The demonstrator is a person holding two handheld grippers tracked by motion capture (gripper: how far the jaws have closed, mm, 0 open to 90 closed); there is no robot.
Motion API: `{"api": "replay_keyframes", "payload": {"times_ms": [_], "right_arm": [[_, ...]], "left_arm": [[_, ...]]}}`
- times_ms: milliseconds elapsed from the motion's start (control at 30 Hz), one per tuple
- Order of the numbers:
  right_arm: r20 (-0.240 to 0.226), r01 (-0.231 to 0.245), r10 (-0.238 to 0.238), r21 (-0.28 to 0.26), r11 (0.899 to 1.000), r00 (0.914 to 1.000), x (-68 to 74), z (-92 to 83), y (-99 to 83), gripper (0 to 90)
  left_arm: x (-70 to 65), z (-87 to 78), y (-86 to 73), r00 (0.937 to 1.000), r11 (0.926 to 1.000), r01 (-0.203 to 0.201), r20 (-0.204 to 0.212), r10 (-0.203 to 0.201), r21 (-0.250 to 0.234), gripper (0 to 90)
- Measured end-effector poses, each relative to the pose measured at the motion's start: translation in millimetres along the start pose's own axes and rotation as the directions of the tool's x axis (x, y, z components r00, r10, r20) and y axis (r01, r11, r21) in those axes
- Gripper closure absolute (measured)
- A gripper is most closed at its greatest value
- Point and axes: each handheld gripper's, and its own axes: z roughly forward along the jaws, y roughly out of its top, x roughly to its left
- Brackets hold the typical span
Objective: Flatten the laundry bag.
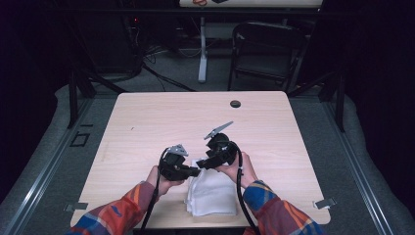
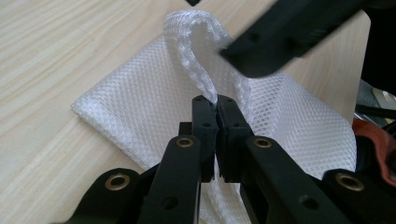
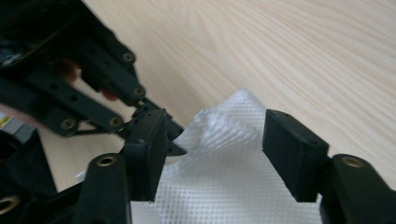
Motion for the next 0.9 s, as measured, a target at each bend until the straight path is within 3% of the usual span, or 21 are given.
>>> {"api": "replay_keyframes", "payload": {"times_ms": [100, 333, 467, 533, 567, 600, 700, 800, 900], "right_arm": [[0.013, -0.012, 0.012, 0.011, 1.0, 0.9998, -0.1, 2.2, -0.5, 52.2], [0.007, -0.031, 0.031, 0.039, 0.999, 0.9995, 3.5, 7.9, -3.2, 81.8], [0.01, -0.027, 0.026, 0.038, 0.999, 0.9996, 6.0, 10.6, -4.6, 87.3], [0.012, -0.008, 0.007, 0.026, 1.0, 0.9999, 6.1, 7.4, -3.9, 87.9], [0.012, 0.004, -0.004, 0.016, 1.0, 0.9999, 7.6, 4.4, -3.3, 88.0], [0.012, 0.004, -0.004, 0.016, 1.0, 0.9999, 7.6, 4.4, -3.3, 88.0], [0.013, 0.014, -0.015, 0.004, 1.0, 0.9998, 10.0, 0.5, -2.8, 88.1], [0.008, 0.022, -0.022, 0.001, 1.0, 0.9997, 9.9, -4.3, -1.8, 88.1], [0.005, 0.013, -0.013, -0.02, 1.0, 0.9999, 8.9, -9.8, -1.3, 88.1]], "left_arm": [[-1.5, 0.6, 0.3, 0.9999, 0.9999, -0.01, 0.008, 0.01, 0.004, 87.2], [-1.9, 1.1, -0.4, 0.9999, 1.0, -0.002, 0.013, 0.002, -0.007, 87.2], [-2.1, -0.8, -0.1, 0.9995, 0.9999, -0.012, 0.028, 0.012, -0.001, 84.9], [-0.4, -4.0, 0.1, 0.9992, 1.0, 0.005, 0.039, -0.005, 0.001, 71.8], [-0.3, -5.4, 0.2, 0.9996, 1.0, 0.009, 0.025, -0.009, 0.003, 55.8], [0.6, -8.4, -0.1, 0.9998, 0.9999, 0.014, 0.016, -0.014, -0.002, 55.8], [6.8, -21.3, -2.3, 0.9992, 0.999, 0.038, -0.013, -0.039, -0.024, 39.3], [16.5, -32.0, -6.0, 0.9958, 0.9955, 0.076, -0.047, -0.079, -0.056, 35.3], [26.1, -33.6, -7.7, 0.9909, 0.9937, 0.091, -0.093, -0.097, -0.064, 38.4]]}}
